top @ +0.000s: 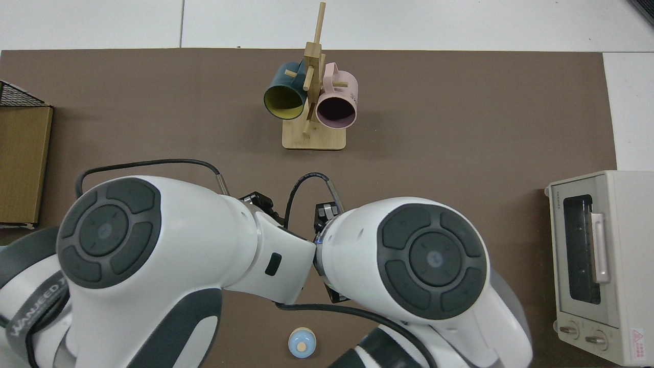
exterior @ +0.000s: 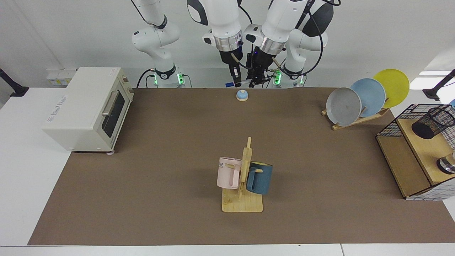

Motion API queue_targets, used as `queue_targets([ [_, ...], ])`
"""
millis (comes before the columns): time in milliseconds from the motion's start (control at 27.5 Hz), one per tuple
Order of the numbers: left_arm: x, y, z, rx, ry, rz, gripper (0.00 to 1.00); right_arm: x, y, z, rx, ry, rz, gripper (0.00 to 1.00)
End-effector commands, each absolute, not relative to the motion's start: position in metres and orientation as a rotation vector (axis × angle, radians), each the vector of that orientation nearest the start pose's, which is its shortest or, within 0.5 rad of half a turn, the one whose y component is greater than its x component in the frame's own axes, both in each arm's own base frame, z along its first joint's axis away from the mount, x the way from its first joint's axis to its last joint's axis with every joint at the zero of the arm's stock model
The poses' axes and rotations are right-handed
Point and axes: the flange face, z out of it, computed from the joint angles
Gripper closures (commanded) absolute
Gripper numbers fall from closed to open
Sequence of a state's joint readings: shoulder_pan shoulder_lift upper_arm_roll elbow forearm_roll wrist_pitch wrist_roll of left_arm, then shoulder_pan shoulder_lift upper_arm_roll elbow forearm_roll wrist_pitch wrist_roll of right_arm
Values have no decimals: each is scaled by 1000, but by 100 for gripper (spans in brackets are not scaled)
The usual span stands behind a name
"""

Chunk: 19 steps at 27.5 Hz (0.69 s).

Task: Put markers into pen holder
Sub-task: 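Close the left gripper on the marker held by the right gripper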

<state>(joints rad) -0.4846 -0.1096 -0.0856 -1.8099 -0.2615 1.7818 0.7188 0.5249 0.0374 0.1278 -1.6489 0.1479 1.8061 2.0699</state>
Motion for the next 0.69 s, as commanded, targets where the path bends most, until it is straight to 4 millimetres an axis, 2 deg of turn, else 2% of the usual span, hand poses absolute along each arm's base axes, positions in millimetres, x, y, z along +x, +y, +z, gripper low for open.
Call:
queue_targets([
  [0,437,-309,588,-2747,1955,-227,100,456,369,595,-2240,1987,172,100],
  [182,439,-307,587,-2764,1950,-225,100,458,367,593,-2240,1991,172,100],
  [218,439,-307,587,-2764,1950,-225,100,459,366,592,-2242,1990,172,98],
  [255,439,-307,588,-2765,1948,-227,100,459,365,591,-2244,1989,171,86],
  [291,439,-306,588,-2766,1946,-228,100,461,362,590,-2244,1993,171,63],
  [364,440,-305,588,-2771,1939,-228,100,469,351,587,-2236,2008,169,6],
  [400,441,-304,588,-2776,1934,-225,100,474,344,585,-2234,2014,164,0],
  [509,443,-301,587,-2788,1912,-220,100,487,318,575,-2295,1973,151,0],
  [655,448,-294,585,-2825,1840,-204,100,505,272,579,-2398,1843,124,0],
])
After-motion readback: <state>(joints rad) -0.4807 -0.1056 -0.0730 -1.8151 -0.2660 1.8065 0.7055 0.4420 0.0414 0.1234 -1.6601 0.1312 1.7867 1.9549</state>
